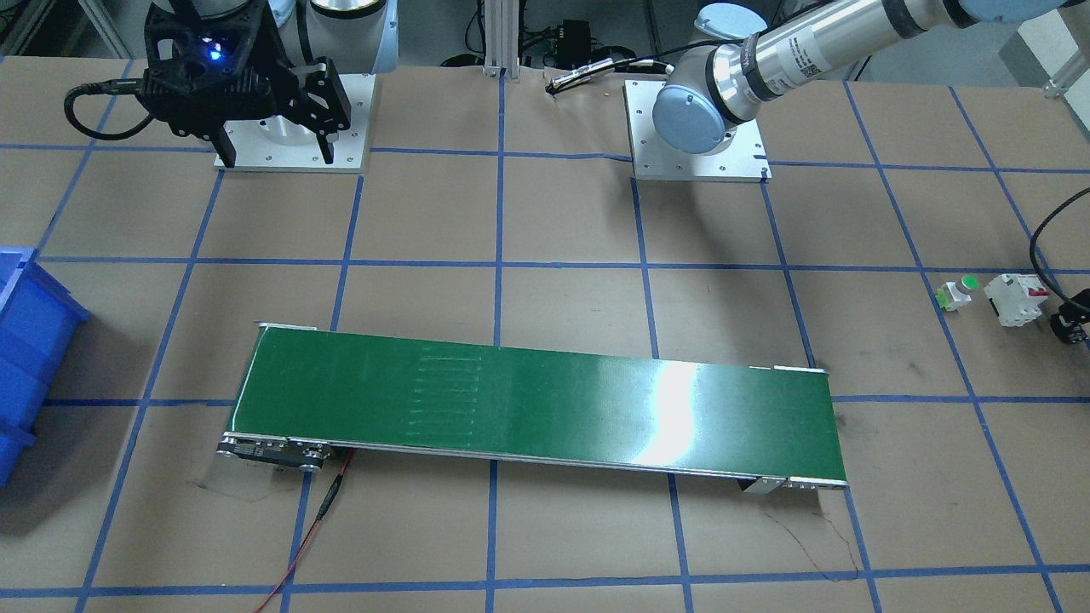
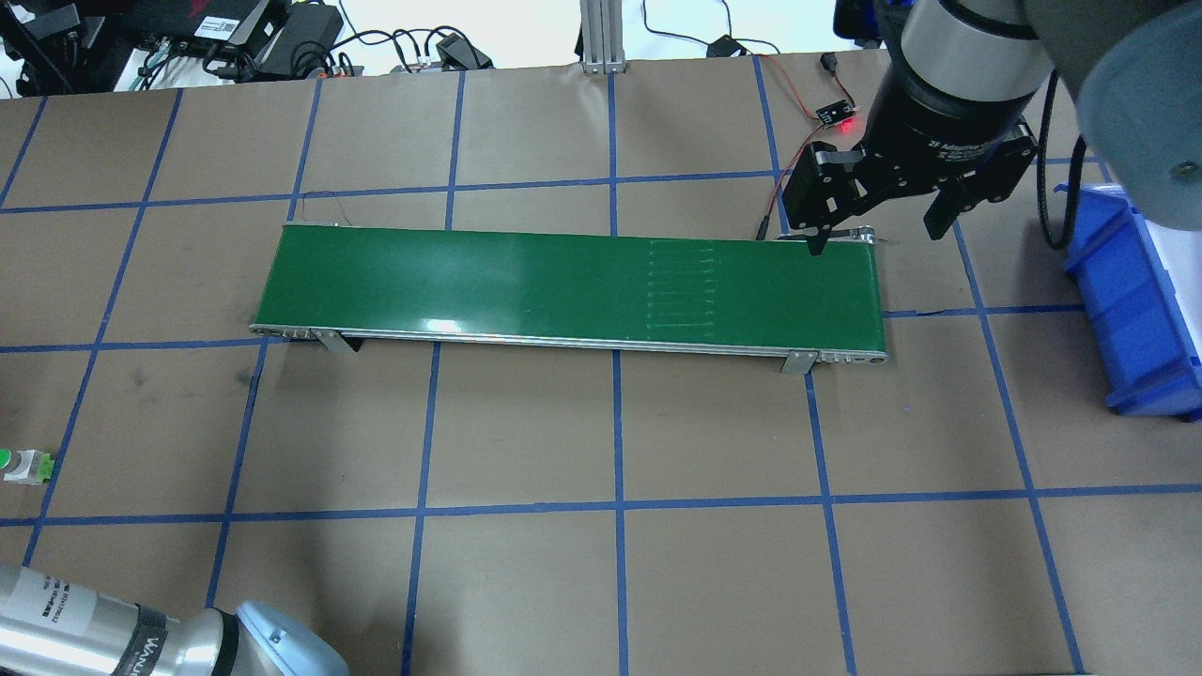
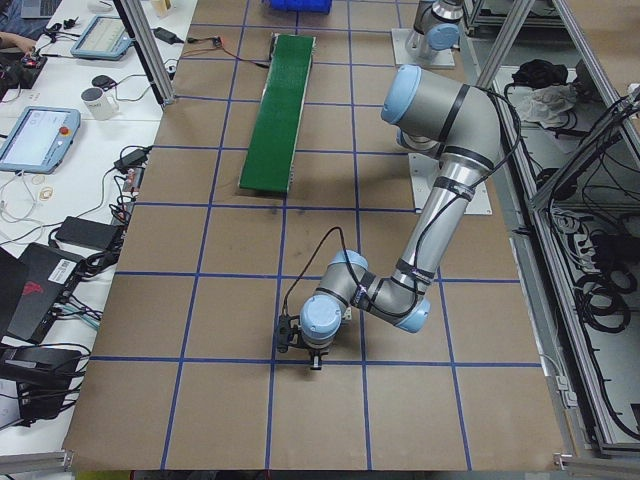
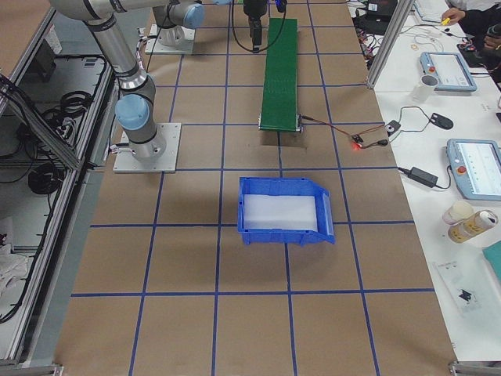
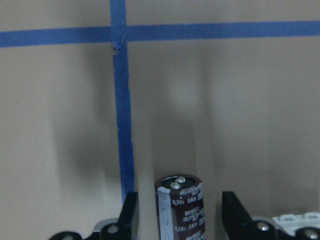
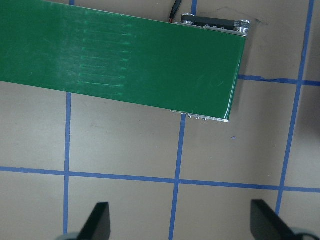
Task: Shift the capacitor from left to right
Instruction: 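Lift the capacitor with the left gripper, then carry the capacitor to the belt end near the left arm and lower it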
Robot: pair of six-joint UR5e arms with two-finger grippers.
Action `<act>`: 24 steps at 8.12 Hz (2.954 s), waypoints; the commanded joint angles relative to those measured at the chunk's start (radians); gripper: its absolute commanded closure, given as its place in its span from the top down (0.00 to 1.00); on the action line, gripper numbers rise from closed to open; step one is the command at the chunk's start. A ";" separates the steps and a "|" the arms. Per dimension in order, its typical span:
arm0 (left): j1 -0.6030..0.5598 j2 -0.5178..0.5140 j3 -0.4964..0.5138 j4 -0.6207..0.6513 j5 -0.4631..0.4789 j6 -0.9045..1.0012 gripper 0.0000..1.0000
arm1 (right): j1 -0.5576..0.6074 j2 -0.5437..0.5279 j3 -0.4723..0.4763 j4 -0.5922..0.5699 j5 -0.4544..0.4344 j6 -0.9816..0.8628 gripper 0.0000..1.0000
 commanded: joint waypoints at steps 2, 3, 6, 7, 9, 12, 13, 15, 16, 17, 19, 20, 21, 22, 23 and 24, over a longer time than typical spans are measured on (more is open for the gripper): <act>0.000 0.009 0.010 -0.001 0.038 -0.005 0.07 | 0.000 0.000 0.000 -0.001 0.001 -0.001 1.00; 0.000 0.013 0.010 -0.005 0.120 0.001 0.00 | 0.000 0.000 0.000 -0.001 0.001 -0.001 1.00; -0.002 0.070 0.012 -0.031 0.127 0.000 0.00 | 0.000 0.000 0.000 -0.001 0.001 -0.001 1.00; -0.002 0.122 0.012 -0.112 0.115 0.007 0.00 | 0.000 0.000 0.000 -0.001 0.001 -0.001 1.00; -0.024 0.211 0.010 -0.192 0.056 -0.008 0.00 | 0.000 0.000 0.000 -0.001 0.001 -0.001 1.00; -0.234 0.383 -0.002 -0.373 0.065 -0.199 0.00 | 0.000 0.000 0.000 -0.003 0.000 -0.001 1.00; -0.339 0.424 -0.003 -0.375 0.065 -0.297 0.00 | 0.000 0.000 0.000 -0.003 0.001 -0.001 1.00; -0.525 0.422 -0.005 -0.390 0.069 -0.464 0.00 | 0.000 0.002 0.000 -0.003 0.000 -0.001 1.00; -0.604 0.419 -0.011 -0.395 0.066 -0.620 0.00 | 0.000 0.002 0.000 -0.003 0.000 -0.001 1.00; -0.696 0.412 -0.013 -0.389 0.065 -0.728 0.00 | 0.000 0.002 0.000 -0.003 0.000 -0.001 1.00; -0.762 0.339 -0.011 -0.377 0.064 -0.805 0.00 | 0.000 0.002 0.000 -0.003 0.000 -0.001 1.00; -0.814 0.325 -0.020 -0.376 0.064 -0.812 0.00 | 0.000 0.002 0.000 -0.003 0.000 -0.001 1.00; -0.825 0.322 -0.040 -0.328 0.062 -0.812 0.00 | 0.000 0.002 0.000 -0.003 0.000 -0.001 1.00; -0.827 0.319 -0.080 -0.282 0.056 -0.815 0.00 | 0.000 0.002 0.000 -0.003 0.000 -0.001 1.00; -0.827 0.314 -0.120 -0.236 0.058 -0.800 0.00 | 0.000 0.002 0.000 -0.003 0.000 -0.001 1.00; -0.827 0.313 -0.147 -0.173 0.056 -0.794 0.00 | 0.000 0.002 0.000 -0.003 0.000 -0.001 1.00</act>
